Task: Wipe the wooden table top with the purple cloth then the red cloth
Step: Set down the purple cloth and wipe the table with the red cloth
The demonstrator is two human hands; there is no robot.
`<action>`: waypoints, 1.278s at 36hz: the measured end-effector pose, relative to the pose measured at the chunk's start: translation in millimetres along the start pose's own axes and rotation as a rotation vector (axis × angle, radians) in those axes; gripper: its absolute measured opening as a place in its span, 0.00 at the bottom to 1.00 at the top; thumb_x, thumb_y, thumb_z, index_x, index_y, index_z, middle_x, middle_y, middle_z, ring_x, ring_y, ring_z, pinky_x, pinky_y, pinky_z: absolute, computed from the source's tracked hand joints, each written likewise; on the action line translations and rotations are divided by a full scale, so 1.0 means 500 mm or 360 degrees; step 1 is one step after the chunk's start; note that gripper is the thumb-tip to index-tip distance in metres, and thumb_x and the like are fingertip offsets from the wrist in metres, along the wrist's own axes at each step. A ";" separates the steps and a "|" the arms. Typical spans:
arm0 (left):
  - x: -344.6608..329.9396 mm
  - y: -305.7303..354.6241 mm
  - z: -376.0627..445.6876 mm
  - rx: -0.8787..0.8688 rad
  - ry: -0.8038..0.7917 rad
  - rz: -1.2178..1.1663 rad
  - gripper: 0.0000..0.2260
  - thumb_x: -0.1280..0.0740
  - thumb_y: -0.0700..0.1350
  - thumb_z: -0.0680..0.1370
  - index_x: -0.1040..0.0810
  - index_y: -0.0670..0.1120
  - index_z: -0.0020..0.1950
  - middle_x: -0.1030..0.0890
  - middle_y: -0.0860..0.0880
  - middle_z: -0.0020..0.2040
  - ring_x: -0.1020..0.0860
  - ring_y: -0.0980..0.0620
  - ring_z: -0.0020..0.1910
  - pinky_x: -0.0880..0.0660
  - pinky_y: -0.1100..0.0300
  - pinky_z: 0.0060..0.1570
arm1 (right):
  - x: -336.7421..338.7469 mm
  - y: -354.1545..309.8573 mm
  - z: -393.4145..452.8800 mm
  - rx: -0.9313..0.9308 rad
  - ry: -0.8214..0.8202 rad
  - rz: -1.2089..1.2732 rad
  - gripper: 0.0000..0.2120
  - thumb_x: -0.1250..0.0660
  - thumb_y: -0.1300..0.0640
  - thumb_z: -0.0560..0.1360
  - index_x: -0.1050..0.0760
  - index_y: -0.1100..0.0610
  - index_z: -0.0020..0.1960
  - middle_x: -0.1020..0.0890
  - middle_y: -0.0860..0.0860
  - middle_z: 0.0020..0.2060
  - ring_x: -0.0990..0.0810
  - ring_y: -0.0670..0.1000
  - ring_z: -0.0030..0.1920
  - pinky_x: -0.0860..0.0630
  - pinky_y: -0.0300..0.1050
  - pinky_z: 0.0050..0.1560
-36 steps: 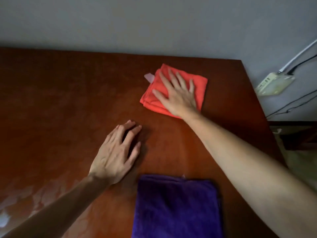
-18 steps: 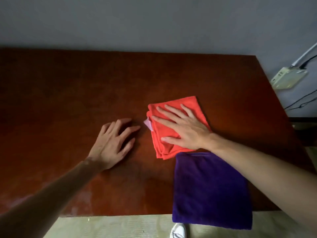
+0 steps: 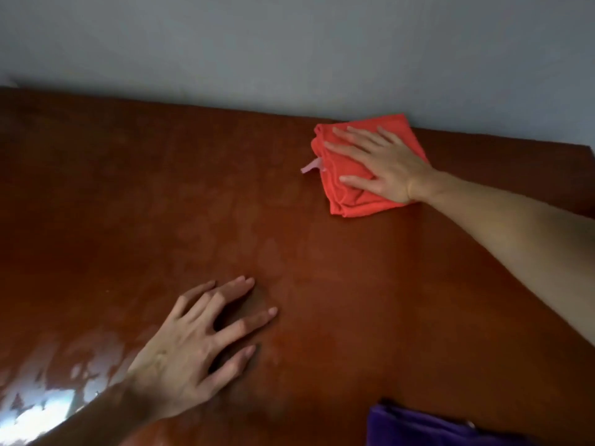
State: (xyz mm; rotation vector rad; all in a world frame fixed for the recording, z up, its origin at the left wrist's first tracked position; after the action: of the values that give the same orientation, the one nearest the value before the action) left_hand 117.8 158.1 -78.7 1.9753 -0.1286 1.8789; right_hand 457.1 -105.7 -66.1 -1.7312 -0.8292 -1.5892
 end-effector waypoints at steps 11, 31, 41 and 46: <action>-0.003 -0.009 0.005 -0.0017 0.0062 -0.0060 0.21 0.47 0.56 0.86 0.37 0.61 0.80 0.34 0.48 0.78 0.38 0.52 0.79 0.39 0.47 0.74 | -0.005 -0.008 0.049 -0.0563 0.0121 0.0153 0.38 0.56 0.26 0.77 0.52 0.40 0.84 0.50 0.45 0.84 0.52 0.49 0.84 0.54 0.62 0.81; 0.031 -0.079 -0.146 0.0355 0.0502 -0.0264 0.15 0.42 0.55 0.81 0.22 0.49 0.60 0.27 0.46 0.60 0.27 0.43 0.57 0.33 0.46 0.54 | -0.086 -0.769 -0.300 -0.0663 0.0206 0.0155 0.38 0.50 0.28 0.78 0.50 0.41 0.84 0.51 0.45 0.84 0.54 0.52 0.84 0.53 0.81 0.73; 0.047 -0.178 -0.207 0.0030 0.0205 -0.0028 0.22 0.45 0.57 0.82 0.27 0.52 0.74 0.29 0.47 0.72 0.27 0.46 0.67 0.36 0.48 0.66 | -0.072 -0.818 -0.401 -0.0156 -0.0067 0.0036 0.39 0.48 0.27 0.79 0.53 0.41 0.84 0.56 0.45 0.84 0.58 0.49 0.84 0.49 0.74 0.76; 0.035 -0.192 -0.200 0.0214 0.0206 -0.0086 0.25 0.46 0.59 0.82 0.31 0.52 0.77 0.32 0.46 0.75 0.34 0.46 0.76 0.41 0.47 0.72 | -0.053 -0.677 -0.293 0.0127 -0.0110 -0.0029 0.37 0.47 0.28 0.79 0.51 0.39 0.84 0.55 0.44 0.84 0.57 0.48 0.84 0.55 0.69 0.79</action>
State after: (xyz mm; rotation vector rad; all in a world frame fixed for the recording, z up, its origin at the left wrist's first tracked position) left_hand 58.8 284.7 -82.9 1.9147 0.0894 2.0203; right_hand 97.1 -21.5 -69.7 -1.7349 -0.9318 -1.4950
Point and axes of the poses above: each hand's wrist, its own z-axis towards the middle knuckle, its own x-axis out of the back of the hand, y = z × x, the point moved 1 cm from there along z, towards the middle knuckle
